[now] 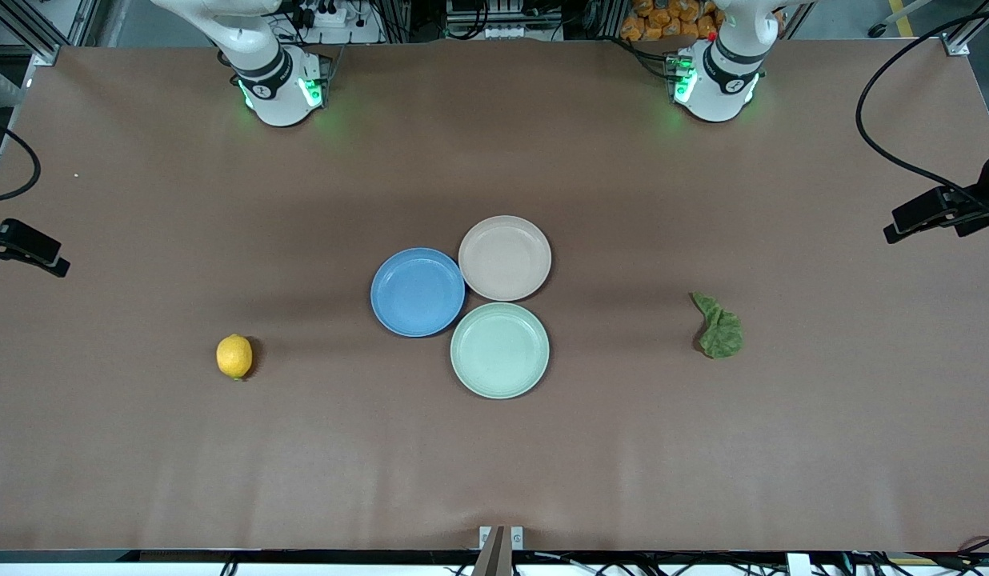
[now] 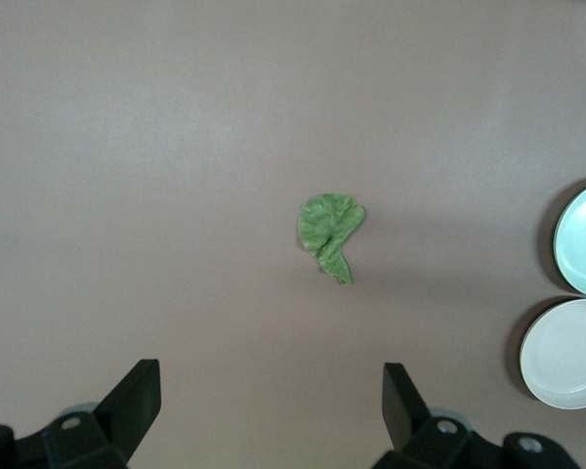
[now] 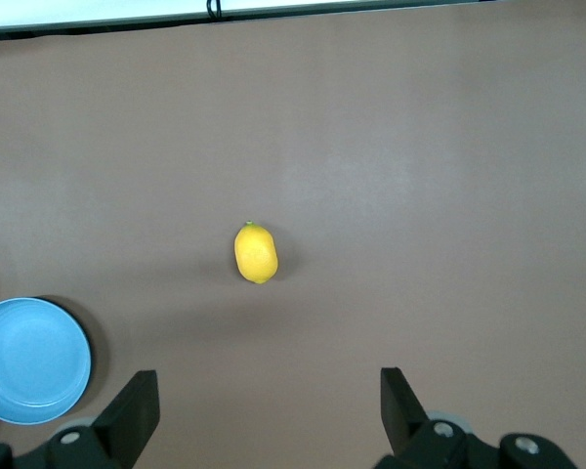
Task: Place lemon and lettuce in plates
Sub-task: 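Lower the right gripper to the lemon while the left gripper reaches the lettuce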
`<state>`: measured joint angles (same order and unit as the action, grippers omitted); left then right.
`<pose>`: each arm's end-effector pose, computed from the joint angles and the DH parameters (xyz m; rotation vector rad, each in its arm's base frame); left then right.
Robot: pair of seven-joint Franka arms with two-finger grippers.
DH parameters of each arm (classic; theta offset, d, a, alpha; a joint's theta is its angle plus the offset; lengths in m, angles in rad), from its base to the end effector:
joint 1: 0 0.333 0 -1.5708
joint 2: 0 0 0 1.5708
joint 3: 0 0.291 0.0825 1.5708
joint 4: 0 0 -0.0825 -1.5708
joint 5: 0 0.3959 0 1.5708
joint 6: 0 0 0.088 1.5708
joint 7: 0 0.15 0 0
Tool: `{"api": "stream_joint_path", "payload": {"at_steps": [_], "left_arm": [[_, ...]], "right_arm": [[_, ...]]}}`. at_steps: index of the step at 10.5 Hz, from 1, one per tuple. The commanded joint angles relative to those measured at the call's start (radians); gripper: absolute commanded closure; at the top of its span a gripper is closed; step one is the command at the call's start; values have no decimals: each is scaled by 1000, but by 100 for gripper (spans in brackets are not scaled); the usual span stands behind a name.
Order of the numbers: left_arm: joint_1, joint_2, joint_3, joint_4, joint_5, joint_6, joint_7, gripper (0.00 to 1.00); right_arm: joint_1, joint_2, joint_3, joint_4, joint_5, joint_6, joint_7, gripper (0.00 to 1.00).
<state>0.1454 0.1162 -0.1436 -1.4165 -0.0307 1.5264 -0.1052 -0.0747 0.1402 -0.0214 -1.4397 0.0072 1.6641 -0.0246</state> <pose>0.5949 0.0007 0.5603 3.0902 0.1649 -0.0116 0.6166 -0.0576 0.5465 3.1359 -0.1122 0.1324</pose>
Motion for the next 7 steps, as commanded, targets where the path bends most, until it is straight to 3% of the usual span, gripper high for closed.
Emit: {"api": "stream_joint_path", "payload": {"at_steps": [1,4,7], "left_arm": [[10,2,-5,7,-5,0,24,0],[10,3,-5,7,-3,0,25,0],[11,17,-5,2,-5,9,30,0]], "right_arm": [[7,-1,5,-7,8,2,-11,0],[9,21,5,-19,8,-9,-9,0],[7,64,6,-126,19,11,-8,0]]}}
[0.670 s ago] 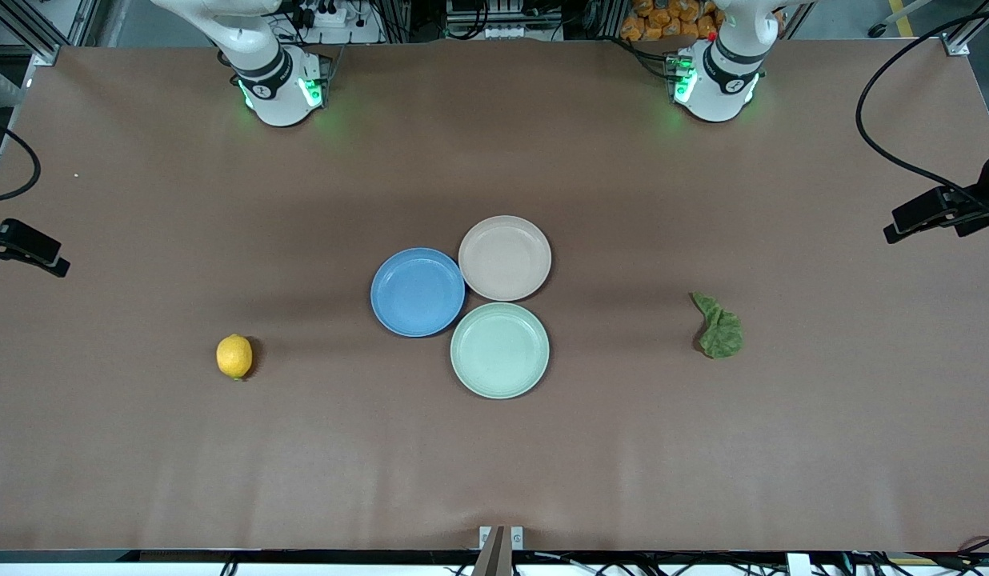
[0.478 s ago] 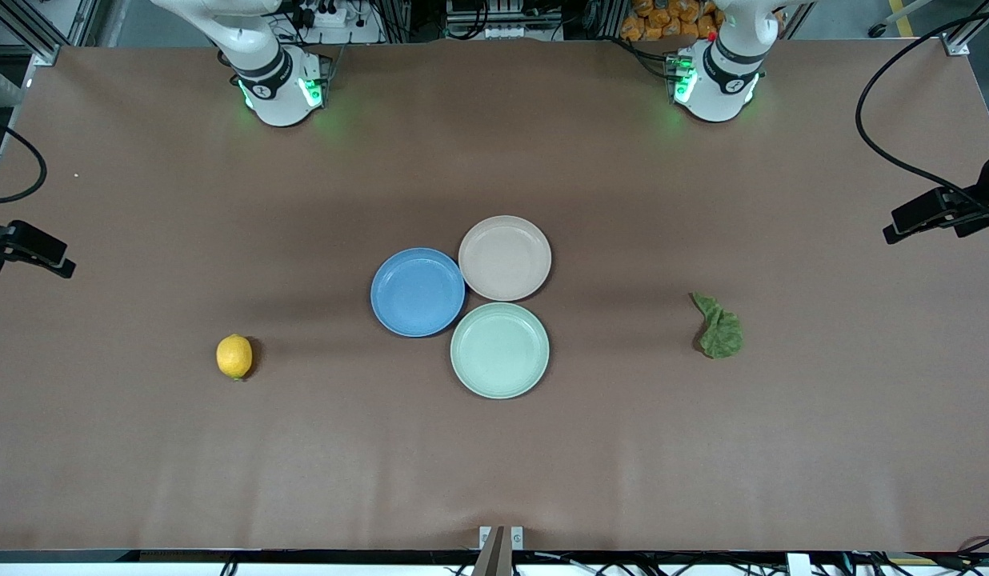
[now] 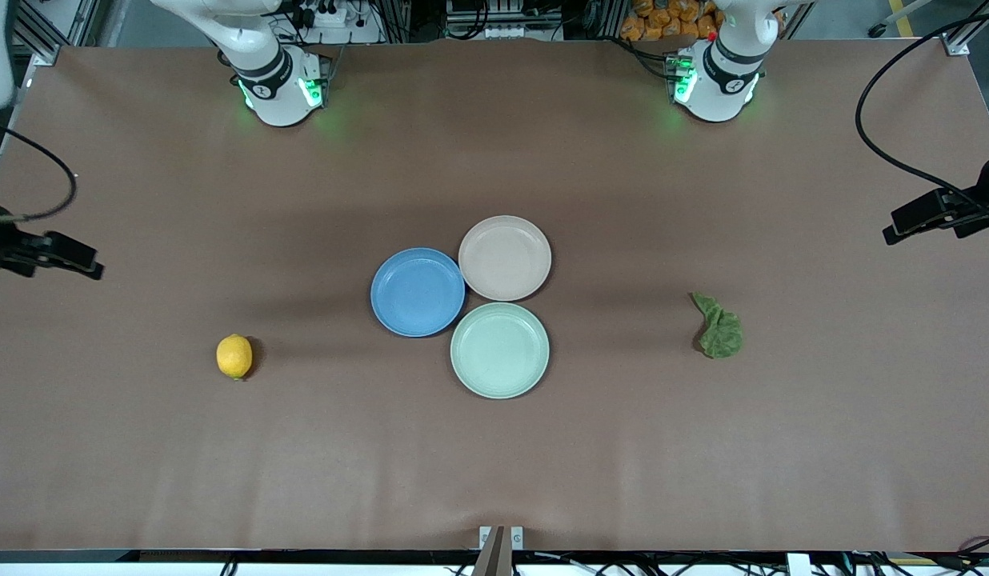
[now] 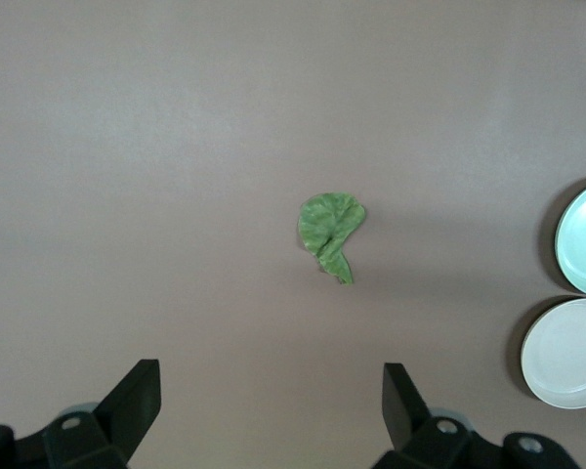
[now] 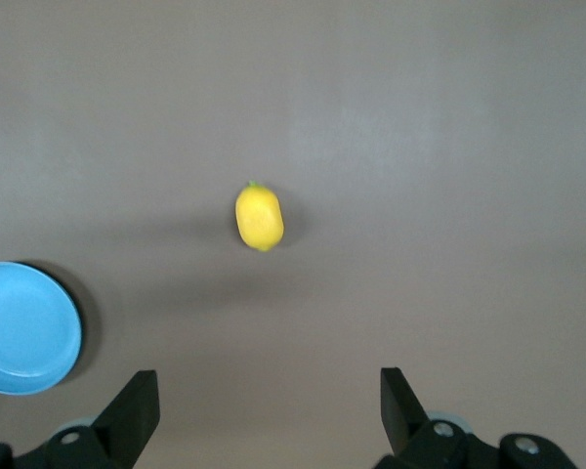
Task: Place lemon and lettuce in plates
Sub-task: 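Lower the right gripper to the lemon while the left gripper reaches the lettuce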
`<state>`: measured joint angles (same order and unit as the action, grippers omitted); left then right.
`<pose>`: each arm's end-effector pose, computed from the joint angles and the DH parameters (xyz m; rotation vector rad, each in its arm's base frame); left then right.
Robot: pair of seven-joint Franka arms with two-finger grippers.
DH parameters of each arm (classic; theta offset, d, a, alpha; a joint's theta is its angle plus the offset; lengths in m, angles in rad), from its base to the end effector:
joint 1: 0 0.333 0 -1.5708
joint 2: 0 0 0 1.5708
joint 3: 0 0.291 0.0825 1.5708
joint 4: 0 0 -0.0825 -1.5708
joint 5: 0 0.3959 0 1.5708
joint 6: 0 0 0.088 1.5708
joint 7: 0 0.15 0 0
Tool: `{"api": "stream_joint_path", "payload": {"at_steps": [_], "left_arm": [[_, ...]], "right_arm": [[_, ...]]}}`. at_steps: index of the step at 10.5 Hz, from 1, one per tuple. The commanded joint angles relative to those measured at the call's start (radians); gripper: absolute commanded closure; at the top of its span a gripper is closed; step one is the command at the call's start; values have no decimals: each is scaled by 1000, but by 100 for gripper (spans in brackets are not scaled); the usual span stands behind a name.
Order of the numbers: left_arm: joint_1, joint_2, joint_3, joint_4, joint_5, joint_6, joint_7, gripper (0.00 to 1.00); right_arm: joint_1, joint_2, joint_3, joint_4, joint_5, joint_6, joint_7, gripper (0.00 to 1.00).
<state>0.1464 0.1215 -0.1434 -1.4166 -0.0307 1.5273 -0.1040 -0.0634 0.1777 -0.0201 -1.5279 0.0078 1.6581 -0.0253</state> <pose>0.5962 0.0016 0.5572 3.0897 0.1651 -0.0185 0.6148 -0.0496 0.4794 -3.1326 0.0922 0.0739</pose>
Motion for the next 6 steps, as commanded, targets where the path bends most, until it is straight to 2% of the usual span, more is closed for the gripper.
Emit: {"api": "stream_joint_path", "payload": {"at_steps": [1,3,6], "left_arm": [[9,35,-5,-24,-6,34,29,0],[4,101,-7,-100,-21,152,29,0],[-37,246,-8,-108,-21,186,32,0]], "right_arm": [[5,52,5,-61,18,43,-7,0],[17,83,5,-160,18,167,-7,0],[56,178,5,-258,18,385,1,0]]}}
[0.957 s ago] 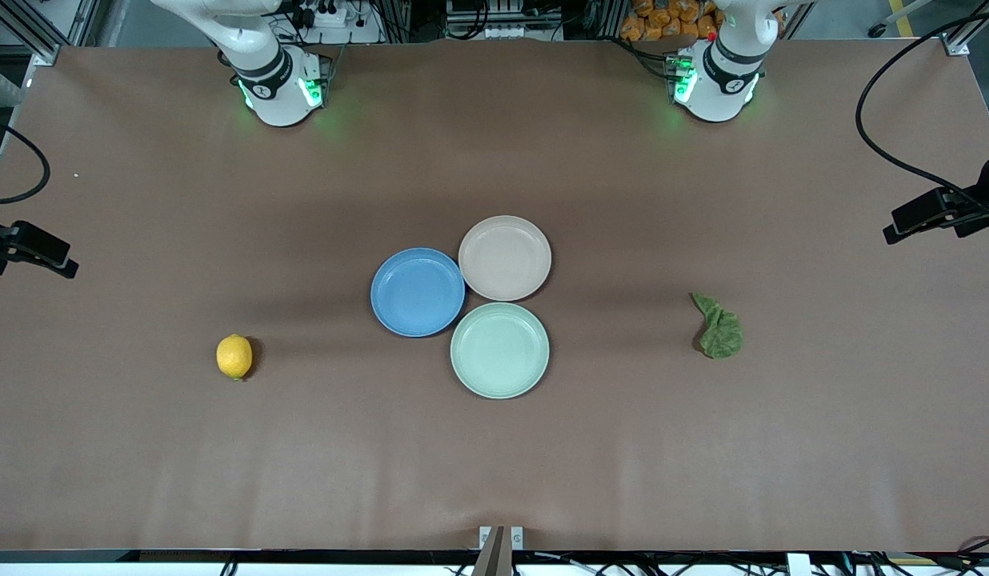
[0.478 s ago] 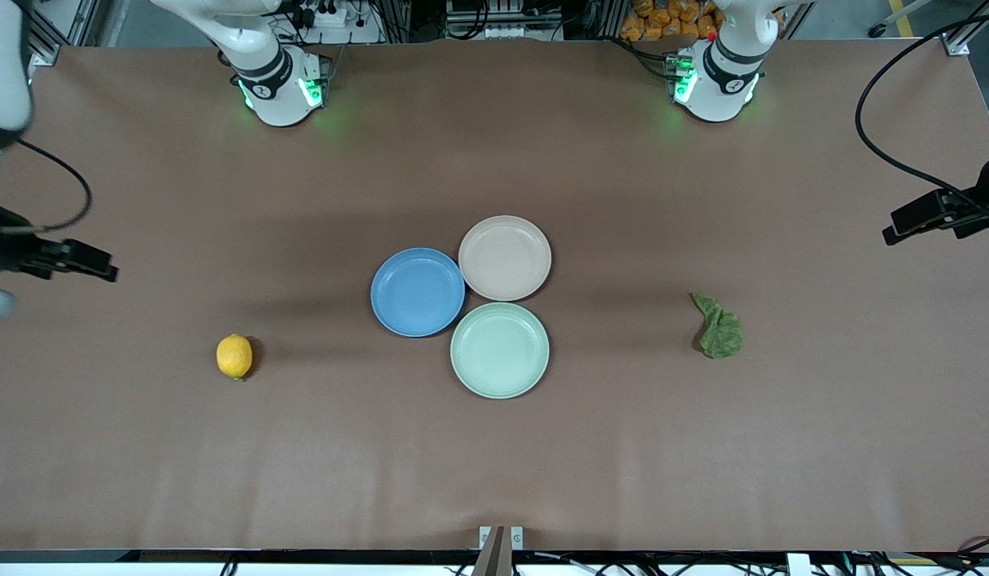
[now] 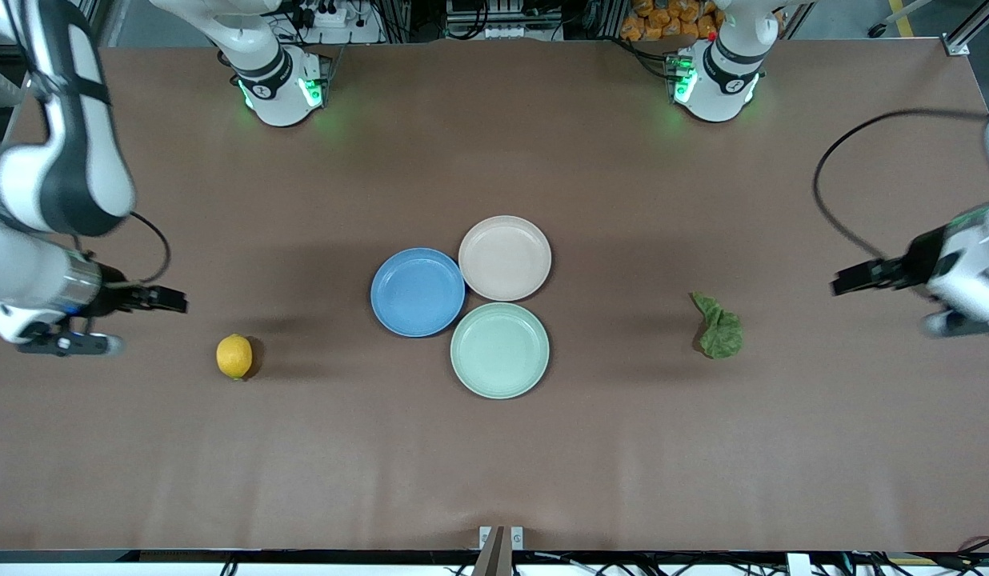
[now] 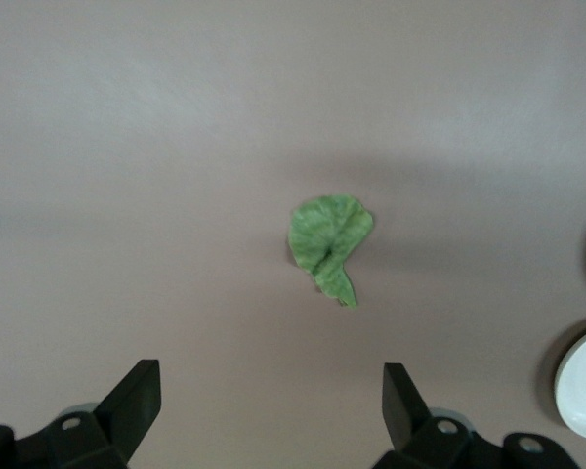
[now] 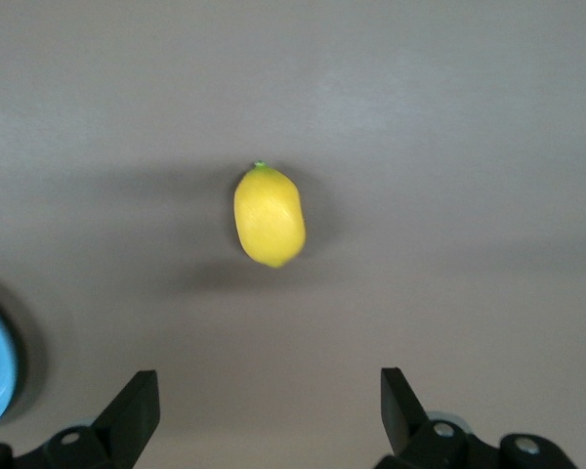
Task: Place lemon and lettuce in plates
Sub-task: 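Lower the right gripper to the lemon while the left gripper reaches the lettuce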
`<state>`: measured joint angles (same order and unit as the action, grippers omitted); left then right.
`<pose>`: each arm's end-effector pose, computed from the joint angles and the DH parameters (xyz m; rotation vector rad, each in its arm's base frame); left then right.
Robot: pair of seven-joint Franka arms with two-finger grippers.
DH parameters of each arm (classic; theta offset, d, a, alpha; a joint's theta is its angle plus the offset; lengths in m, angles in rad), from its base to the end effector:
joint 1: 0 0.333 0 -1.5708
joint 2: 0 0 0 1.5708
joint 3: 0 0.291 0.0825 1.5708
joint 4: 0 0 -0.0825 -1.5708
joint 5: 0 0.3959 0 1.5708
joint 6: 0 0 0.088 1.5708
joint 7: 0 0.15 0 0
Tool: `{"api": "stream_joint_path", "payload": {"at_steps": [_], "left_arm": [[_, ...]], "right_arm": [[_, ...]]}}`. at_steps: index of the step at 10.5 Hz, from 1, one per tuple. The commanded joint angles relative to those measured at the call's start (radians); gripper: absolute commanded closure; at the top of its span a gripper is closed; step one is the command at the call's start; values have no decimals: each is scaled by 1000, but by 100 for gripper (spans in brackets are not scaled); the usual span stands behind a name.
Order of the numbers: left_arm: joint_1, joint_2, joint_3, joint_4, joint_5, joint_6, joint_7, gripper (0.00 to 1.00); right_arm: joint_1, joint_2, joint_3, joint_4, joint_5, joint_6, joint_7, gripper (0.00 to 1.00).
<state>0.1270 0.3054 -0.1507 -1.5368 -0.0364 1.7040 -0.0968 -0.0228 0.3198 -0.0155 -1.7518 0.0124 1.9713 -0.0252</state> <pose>0.6359 -0.0126 0.4007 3.0585 0.1288 -0.2139 0.6288 -0.0224 0.3076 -3.1281 0.0281 0.1565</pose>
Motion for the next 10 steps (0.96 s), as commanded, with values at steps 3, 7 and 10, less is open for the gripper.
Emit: {"api": "stream_joint_path", "payload": {"at_steps": [3,7,10], "left_arm": [[-56,187,-17,9,-17,44,25,0],[-99,329,-15,-14,-10,196,-3,0],[-116,388,-12,-12,27,265,-57,0]], "right_arm": [[26,146,0,-41,14,214,5,0],[21,237,-1,-43,12,336,5,0],[20,278,-3,-63,9,412,4,6]]}}
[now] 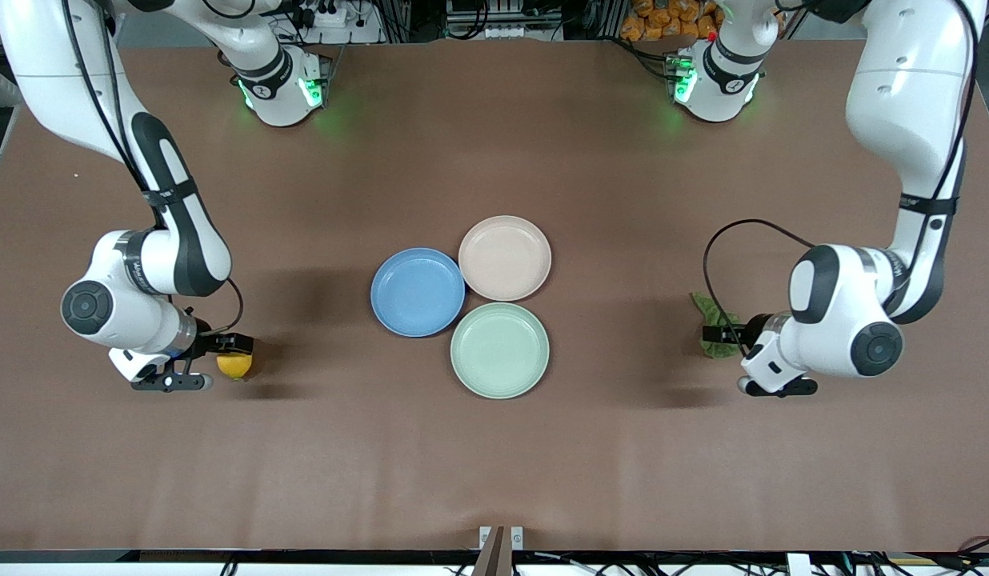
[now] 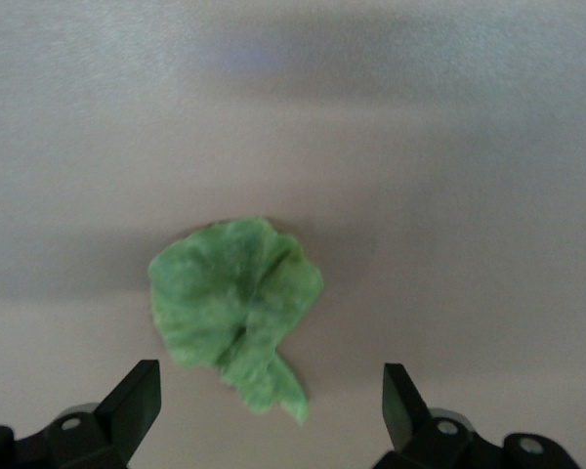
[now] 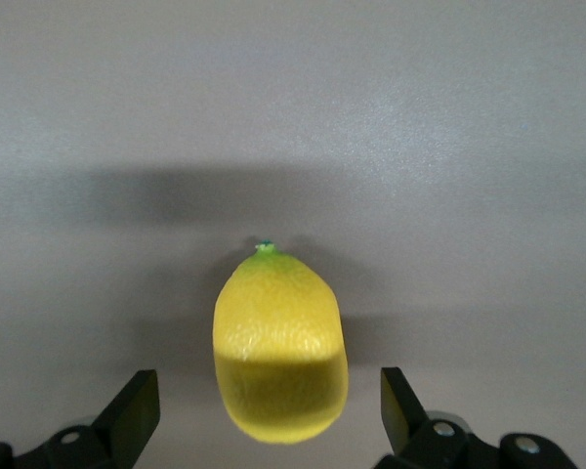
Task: Place lemon and lettuce in plates
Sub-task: 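Close the right gripper on the lemon while the left gripper grasps the lettuce, then carry the lemon with the right gripper over the blue plate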
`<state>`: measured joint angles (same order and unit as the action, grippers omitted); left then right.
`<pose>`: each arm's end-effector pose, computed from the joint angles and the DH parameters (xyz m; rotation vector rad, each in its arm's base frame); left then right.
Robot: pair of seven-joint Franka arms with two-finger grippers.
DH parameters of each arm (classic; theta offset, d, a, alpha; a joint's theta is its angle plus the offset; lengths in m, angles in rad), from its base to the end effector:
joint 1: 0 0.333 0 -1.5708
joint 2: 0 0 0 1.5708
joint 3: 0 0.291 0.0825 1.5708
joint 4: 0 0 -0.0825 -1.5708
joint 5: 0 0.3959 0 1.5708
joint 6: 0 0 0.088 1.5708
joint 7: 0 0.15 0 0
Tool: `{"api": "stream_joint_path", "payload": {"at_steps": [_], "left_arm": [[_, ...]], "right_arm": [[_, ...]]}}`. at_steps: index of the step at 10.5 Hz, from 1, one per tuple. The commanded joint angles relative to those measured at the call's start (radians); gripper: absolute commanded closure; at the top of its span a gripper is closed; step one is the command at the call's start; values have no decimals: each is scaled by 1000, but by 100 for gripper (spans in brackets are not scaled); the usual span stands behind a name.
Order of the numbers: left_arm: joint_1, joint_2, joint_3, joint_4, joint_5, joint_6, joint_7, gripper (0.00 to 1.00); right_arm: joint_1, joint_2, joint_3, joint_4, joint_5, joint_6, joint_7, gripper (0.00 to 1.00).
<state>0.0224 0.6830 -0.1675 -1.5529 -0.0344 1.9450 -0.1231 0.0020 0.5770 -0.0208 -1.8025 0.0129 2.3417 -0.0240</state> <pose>0.6465 -0.0918 0.1642 3.0070 0.0258 -0.4523 0.6431 -0.0114 0.1493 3.1395 -0.0013 -0.0592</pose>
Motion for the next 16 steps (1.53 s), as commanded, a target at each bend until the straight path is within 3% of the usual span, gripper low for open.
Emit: {"api": "stream_joint_path", "payload": {"at_steps": [1,2,4,5,9,13,15,16], "left_arm": [[-15,12,5,2,25,25,-44,0],[-15,22,3,2,25,26,-47,0],[-25,38,5,2,72,35,-47,0],[-33,39,5,2,92,35,-49,0],[-32,75,5,-1,93,64,-55,0],[-22,84,5,-1,91,72,-61,0],[-21,84,3,-1,91,72,-59,27],[-21,82,5,0,91,72,-59,34]], "right_arm": [[-8,21,2,-49,9,97,3,14],[-13,21,2,-67,7,125,-2,33],[-1,17,4,-66,9,123,7,93],[6,8,4,-64,9,114,31,100],[168,-48,5,0,10,-66,321,100],[405,-54,7,15,12,-75,669,100],[493,-48,7,11,12,-102,772,100],[533,-40,7,3,12,-98,788,100]]}}
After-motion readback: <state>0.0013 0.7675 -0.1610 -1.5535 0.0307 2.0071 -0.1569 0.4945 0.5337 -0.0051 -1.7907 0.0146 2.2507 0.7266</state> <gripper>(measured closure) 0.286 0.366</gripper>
